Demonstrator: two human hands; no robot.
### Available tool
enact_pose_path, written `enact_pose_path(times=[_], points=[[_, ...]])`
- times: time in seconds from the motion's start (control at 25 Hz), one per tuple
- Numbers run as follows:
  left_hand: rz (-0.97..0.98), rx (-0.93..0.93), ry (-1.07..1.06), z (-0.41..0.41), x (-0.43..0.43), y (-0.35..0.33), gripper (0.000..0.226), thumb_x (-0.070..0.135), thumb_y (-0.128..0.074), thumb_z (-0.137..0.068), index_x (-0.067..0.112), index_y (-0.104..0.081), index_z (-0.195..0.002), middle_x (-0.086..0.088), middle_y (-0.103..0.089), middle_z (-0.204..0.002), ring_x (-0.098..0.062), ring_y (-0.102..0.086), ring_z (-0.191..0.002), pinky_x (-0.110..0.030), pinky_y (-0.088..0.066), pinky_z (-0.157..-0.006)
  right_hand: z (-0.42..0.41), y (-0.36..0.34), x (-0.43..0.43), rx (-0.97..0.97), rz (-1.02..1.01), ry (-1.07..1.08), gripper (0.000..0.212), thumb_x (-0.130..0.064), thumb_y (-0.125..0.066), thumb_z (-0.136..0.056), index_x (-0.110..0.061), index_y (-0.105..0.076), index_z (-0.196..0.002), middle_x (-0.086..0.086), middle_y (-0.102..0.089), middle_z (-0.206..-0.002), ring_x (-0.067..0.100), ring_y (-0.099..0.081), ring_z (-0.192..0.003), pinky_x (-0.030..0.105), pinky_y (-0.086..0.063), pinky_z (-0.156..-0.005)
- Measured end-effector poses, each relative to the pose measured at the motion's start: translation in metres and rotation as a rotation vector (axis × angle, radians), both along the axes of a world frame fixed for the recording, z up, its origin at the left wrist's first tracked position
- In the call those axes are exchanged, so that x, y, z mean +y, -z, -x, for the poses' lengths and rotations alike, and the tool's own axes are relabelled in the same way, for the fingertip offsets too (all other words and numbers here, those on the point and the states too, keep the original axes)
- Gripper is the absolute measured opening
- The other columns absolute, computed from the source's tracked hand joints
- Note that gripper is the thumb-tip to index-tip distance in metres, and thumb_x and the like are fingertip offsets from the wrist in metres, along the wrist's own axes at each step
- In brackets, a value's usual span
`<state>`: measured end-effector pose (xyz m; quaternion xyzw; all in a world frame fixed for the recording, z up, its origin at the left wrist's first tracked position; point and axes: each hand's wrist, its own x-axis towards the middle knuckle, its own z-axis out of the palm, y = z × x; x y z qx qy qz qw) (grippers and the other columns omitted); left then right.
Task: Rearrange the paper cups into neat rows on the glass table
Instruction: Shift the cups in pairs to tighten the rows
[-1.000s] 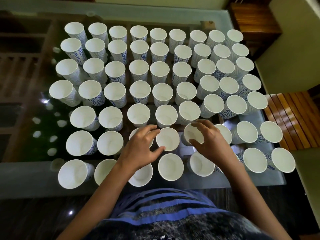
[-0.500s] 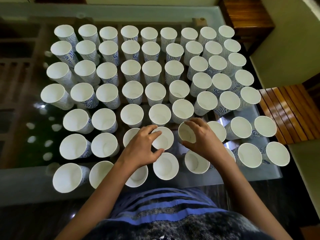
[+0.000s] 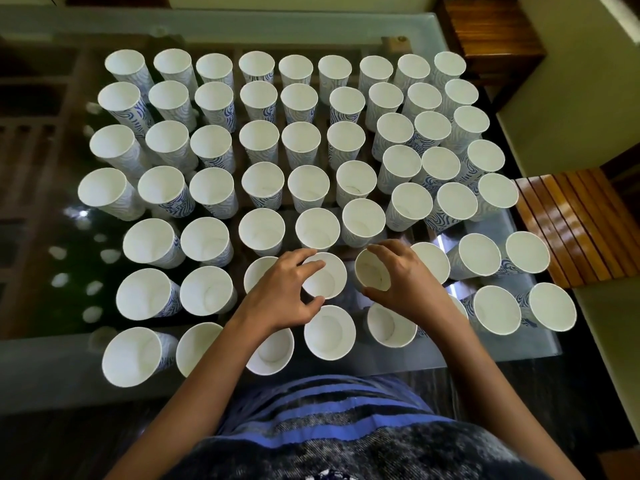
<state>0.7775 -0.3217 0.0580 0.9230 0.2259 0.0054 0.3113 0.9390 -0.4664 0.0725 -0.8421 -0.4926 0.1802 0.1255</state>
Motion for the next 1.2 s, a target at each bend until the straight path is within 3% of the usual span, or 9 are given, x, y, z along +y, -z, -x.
enact_pose_path(times=[0.28, 0.44, 0.52, 0.68, 0.88, 1.04, 1.2], points=[[-0.012, -0.02, -0.001, 0.002, -0.001, -0.003, 0.059, 0.03, -0.073, -0.073, 0.014, -0.054, -0.126, -0.007, -0.048, -0.137, -0.023, -0.044, -0.125, -0.033, -0.039, -0.098, -0.003, -0.004, -0.005, 0.071, -0.04, 0.044, 0.07, -0.03, -0.079, -0.07, -0.011, -0.049, -0.131, 0.011, -0.049, -0.132, 0.028, -0.049, -0.115, 0.037, -0.042, -0.093], [-0.016, -0.081, -0.001, -0.012, -0.01, -0.007, 0.052, 0.028, -0.072, -0.075, 0.011, -0.058, -0.122, -0.009, -0.052, -0.131, -0.024, -0.048, -0.121, -0.032, -0.042, -0.094, -0.02, -0.011, -0.021, 0.067, -0.153, 0.144, 0.049, -0.013, -0.075, -0.074, -0.004, -0.058, -0.119, 0.018, -0.056, -0.122, 0.035, -0.056, -0.108, 0.04, -0.044, -0.09], [-0.023, -0.079, 0.028, -0.024, -0.018, -0.007, 0.052, 0.029, -0.071, -0.076, 0.009, -0.057, -0.122, -0.01, -0.052, -0.131, -0.025, -0.047, -0.122, -0.034, -0.041, -0.097, -0.032, -0.011, -0.034, 0.028, -0.142, 0.174, 0.049, -0.009, -0.074, -0.074, -0.004, -0.058, -0.12, 0.018, -0.055, -0.124, 0.036, -0.055, -0.11, 0.039, -0.043, -0.092], [-0.054, -0.041, 0.103, -0.044, -0.03, -0.005, 0.059, 0.033, -0.071, -0.075, 0.01, -0.054, -0.126, -0.01, -0.048, -0.136, -0.024, -0.043, -0.125, -0.033, -0.035, -0.102, -0.05, -0.009, -0.052, 0.043, -0.022, 0.179, 0.063, -0.019, -0.078, -0.072, -0.011, -0.052, -0.128, 0.012, -0.045, -0.138, 0.032, -0.046, -0.122, 0.042, -0.043, -0.099], [-0.057, 0.005, 0.122, -0.057, -0.039, -0.001, 0.062, 0.034, -0.071, -0.076, 0.011, -0.05, -0.13, -0.009, -0.045, -0.139, -0.024, -0.04, -0.128, -0.035, -0.034, -0.104, -0.057, -0.004, -0.051, 0.054, -0.003, 0.117, 0.068, -0.028, -0.078, -0.072, -0.017, -0.048, -0.132, 0.008, -0.041, -0.142, 0.026, -0.041, -0.127, 0.036, -0.036, -0.102], [-0.044, 0.033, 0.088, -0.062, -0.043, -0.001, 0.062, 0.031, -0.071, -0.077, 0.014, -0.048, -0.132, -0.007, -0.042, -0.142, -0.023, -0.038, -0.13, -0.038, -0.033, -0.106, -0.061, -0.001, -0.046, 0.03, 0.028, 0.064, 0.067, -0.031, -0.076, -0.073, -0.022, -0.047, -0.132, 0.004, -0.042, -0.141, 0.024, -0.041, -0.125, 0.035, -0.04, -0.097], [-0.037, 0.014, 0.046, -0.065, -0.047, -0.002, 0.059, 0.026, -0.071, -0.078, 0.014, -0.049, -0.131, -0.007, -0.042, -0.142, -0.024, -0.04, -0.129, -0.038, -0.035, -0.104, -0.064, 0.001, -0.047, 0.016, 0.014, 0.066, 0.063, -0.03, -0.076, -0.072, -0.017, -0.051, -0.129, 0.007, -0.048, -0.132, 0.026, -0.05, -0.115, 0.036, -0.046, -0.09]])
